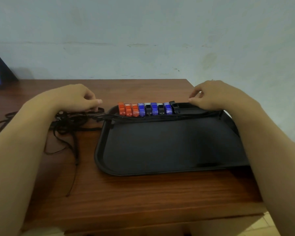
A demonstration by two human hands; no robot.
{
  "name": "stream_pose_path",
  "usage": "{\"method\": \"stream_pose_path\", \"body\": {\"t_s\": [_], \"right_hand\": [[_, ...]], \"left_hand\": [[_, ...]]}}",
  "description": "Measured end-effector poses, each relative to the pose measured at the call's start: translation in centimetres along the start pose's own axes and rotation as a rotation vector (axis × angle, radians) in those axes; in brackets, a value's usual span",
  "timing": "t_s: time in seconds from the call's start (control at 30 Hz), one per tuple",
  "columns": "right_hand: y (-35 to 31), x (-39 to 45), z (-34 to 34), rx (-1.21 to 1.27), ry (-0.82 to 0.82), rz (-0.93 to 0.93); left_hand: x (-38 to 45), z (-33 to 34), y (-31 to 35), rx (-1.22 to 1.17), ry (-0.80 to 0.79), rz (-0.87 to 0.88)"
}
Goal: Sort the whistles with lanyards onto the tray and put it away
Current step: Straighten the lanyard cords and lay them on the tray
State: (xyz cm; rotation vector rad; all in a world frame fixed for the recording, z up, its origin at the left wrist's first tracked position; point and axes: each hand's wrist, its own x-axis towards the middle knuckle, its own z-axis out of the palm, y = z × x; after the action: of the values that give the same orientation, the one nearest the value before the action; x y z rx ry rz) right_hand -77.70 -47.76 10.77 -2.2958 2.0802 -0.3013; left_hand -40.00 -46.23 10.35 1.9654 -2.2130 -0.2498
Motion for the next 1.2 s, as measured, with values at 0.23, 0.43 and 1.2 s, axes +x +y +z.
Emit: {"method": "stream_pose_path", "body": {"t_s": [0.23, 0.43, 1.2], "right_hand": [[-3.5, -2.1, -0.2, 0.138, -0.107, -0.398], [-4.4, -2.3, 0.2, 0.209, -0.172, -0.514], [-5.0, -2.1, 1.2, 0.223, -0.11, -0.504]], "left_hand": [[0.4, -0.3, -1.0, 0.024, 0.069, -0.059], [-0.1, -0.3, -0.5, -0.016, -0.055, -0.046], [0.6, -0.3, -0.3, -0.025, 0.147, -0.124]]}}
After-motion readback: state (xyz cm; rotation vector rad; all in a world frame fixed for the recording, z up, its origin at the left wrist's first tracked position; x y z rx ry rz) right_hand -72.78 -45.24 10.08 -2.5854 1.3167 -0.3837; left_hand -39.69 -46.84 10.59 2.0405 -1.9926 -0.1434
